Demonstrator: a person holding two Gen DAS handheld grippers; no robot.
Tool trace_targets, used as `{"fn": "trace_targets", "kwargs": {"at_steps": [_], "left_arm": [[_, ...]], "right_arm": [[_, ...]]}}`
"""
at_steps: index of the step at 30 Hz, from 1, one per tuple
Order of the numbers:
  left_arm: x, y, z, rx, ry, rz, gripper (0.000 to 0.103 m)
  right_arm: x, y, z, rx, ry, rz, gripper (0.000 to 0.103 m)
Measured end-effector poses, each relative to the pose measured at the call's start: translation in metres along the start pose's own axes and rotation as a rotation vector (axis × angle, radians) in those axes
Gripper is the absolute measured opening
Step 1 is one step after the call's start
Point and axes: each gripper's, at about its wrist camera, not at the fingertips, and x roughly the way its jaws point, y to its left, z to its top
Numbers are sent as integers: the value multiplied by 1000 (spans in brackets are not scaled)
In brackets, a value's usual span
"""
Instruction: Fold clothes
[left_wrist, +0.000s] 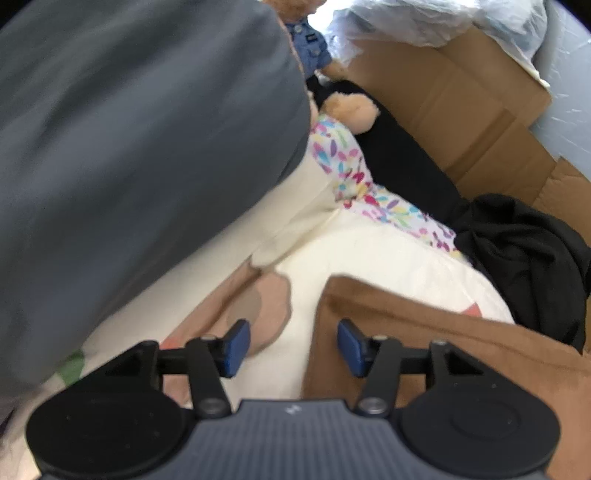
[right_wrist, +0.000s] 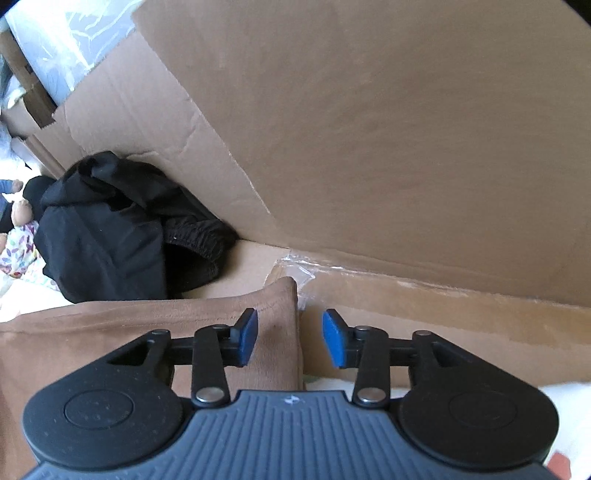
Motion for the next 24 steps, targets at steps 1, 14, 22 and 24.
{"fn": "trace_targets", "kwargs": {"at_steps": [1, 14, 22, 24], "left_arm": [[-3, 1, -2, 6, 6, 4, 56], [-75, 0, -40, 78, 68, -49, 56], [-118, 3, -87, 37, 104, -66, 58], [-126, 8, -99, 24, 115, -60, 58]], "right_arm": [[-3, 0, -2, 6, 1, 2, 47], [-85, 9, -40, 7, 13, 23, 49], [-138, 12, -69, 25, 3, 11, 51], [-151, 12, -78, 38, -1, 12, 56]]}}
